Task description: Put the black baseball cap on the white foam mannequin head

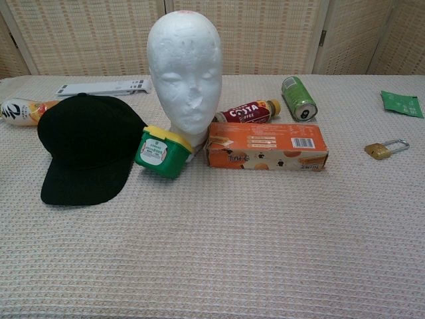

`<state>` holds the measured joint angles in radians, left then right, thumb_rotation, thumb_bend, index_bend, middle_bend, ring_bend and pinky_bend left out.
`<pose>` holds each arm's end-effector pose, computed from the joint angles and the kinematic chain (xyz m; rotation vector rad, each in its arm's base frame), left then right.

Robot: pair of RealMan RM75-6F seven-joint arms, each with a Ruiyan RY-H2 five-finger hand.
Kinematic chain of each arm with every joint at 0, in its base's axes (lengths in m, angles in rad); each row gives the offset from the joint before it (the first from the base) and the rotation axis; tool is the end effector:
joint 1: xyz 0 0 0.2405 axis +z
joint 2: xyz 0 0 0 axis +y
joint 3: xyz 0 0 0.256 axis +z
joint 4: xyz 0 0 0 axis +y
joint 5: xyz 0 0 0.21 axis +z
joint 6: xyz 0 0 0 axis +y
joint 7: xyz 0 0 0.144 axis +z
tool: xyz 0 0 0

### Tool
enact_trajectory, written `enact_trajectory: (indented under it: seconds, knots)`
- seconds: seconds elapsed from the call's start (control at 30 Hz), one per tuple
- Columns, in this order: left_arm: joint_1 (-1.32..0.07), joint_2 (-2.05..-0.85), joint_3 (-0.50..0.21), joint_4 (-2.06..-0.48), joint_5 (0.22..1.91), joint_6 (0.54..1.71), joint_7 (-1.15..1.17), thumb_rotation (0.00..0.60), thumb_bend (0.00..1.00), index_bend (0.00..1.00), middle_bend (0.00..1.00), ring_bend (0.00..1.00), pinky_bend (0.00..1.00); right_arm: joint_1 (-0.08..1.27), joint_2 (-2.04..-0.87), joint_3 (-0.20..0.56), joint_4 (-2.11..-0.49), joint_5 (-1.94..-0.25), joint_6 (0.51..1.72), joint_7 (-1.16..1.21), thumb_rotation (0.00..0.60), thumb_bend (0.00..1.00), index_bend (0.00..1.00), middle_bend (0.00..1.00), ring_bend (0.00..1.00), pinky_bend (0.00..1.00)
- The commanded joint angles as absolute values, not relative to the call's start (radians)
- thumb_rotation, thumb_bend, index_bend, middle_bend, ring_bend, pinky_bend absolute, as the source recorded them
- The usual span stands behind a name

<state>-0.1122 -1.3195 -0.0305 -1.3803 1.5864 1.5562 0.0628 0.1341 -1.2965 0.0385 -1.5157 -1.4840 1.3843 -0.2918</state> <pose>-0.3166 0.1869 0.1158 -1.4625 -0.7412 -0.9303 -0.3100 -0.1931 0.0952 1.5421 -0.7927 0.7123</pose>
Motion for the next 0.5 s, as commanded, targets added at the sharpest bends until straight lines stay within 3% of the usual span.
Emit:
enact_trajectory:
  seconds: [0.03,0.2,0.3,0.37,0.43,0.5]
  knots:
    - [-0.112,-1.32,-0.025,-1.385,1.582,1.545,0.074,0.6,0.14,0.14,0.15,0.07,0.24,0.133,-1.294,0.038,-1.52,-1.484,1.385,-0.289,0.6,0.03,0.0,0.0,0.0,0.0]
    - [-0.123,-1.347,-0.006,-1.366,1.608,1.527,0.065,0.6,0.14,0.14,0.15,0.07,0.25,0.127,-1.286,0.037,-1.532,-1.485,1.398,-0.285,0.6,0.03,0.0,0.0,0.0,0.0]
    - [-0.137,-1.406,0.018,-1.279,1.662,1.53,0.033,0.6,0.14,0.16,0.23,0.13,0.31,0.123,-1.279,0.038,-1.54,-1.484,1.406,-0.282,0.6,0.03,0.0,0.0,0.0,0.0]
    - [-0.146,-1.461,0.023,-1.198,1.692,1.548,-0.009,0.6,0.14,0.19,0.37,0.26,0.46,0.122,-1.279,0.041,-1.538,-1.481,1.411,-0.286,0.6,0.03,0.0,0.0,0.0,0.0]
    - [-0.149,-1.554,0.006,-1.075,1.713,1.608,-0.067,0.6,0.14,0.25,0.61,0.52,0.66,0.123,-1.28,0.043,-1.537,-1.471,1.406,-0.291,0.6,0.03,0.0,0.0,0.0,0.0]
    - [-0.156,-1.661,-0.016,-0.914,1.732,1.681,-0.115,0.6,0.15,0.32,0.84,0.74,0.8,0.123,-1.279,0.044,-1.54,-1.46,1.398,-0.302,0.6,0.03,0.0,0.0,0.0,0.0]
